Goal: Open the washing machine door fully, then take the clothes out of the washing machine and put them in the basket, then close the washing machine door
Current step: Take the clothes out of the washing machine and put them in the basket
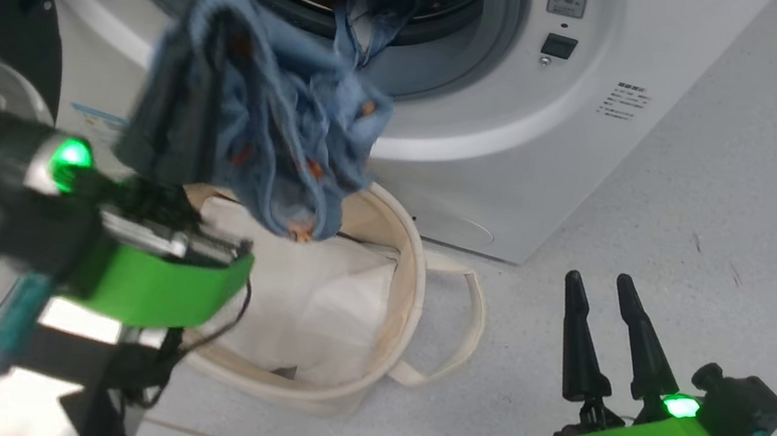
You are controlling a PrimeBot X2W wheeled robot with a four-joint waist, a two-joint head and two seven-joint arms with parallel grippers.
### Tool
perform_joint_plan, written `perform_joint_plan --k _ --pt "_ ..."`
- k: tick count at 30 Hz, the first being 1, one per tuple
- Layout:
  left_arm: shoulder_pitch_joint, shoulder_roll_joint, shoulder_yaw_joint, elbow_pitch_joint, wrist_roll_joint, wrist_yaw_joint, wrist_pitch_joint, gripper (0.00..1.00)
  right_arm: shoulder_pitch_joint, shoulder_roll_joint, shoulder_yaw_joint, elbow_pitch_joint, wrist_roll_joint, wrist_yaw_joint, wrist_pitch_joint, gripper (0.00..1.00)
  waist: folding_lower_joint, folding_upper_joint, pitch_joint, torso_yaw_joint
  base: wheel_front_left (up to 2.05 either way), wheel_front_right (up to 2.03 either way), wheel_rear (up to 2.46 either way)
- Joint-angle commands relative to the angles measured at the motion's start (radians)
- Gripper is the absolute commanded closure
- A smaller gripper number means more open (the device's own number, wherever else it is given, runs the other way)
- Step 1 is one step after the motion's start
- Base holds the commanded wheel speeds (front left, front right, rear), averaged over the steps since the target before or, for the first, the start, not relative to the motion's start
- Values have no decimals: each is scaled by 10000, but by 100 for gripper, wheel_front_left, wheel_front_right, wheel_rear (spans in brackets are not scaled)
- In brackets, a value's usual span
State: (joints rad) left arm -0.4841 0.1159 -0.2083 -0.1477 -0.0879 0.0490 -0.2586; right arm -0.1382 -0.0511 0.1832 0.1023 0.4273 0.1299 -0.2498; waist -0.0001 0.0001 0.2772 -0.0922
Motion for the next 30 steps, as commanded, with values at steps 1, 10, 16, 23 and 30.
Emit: perform_joint_plan --k 1,10,16,23,30 --pt "266 171 232 264 153 -171 -32 100 -230 9 185 -343 79 8 -120 0 1 -1 47 -58 0 0 0" --pt "1528 307 608 4684 164 4 -32 100 -310 9 97 -407 235 8 -120 0 1 -1 390 -306 0 0 0" --pt "1024 305 549 6005 229 -355 -32 100 -502 9 102 -532 202 8 -120 0 1 -1 932 -344 0 0 0" --pt "227 309 316 6441 449 -712 -32 100 -680 9 251 -769 120 8 -120 0 1 -1 1709 -650 0 0 0" --pt "-766 614 219 6664 495 -1184 -32 100 -996 9 229 -1177 157 8 -120 0 1 -1 3074 -1088 0 0 0"
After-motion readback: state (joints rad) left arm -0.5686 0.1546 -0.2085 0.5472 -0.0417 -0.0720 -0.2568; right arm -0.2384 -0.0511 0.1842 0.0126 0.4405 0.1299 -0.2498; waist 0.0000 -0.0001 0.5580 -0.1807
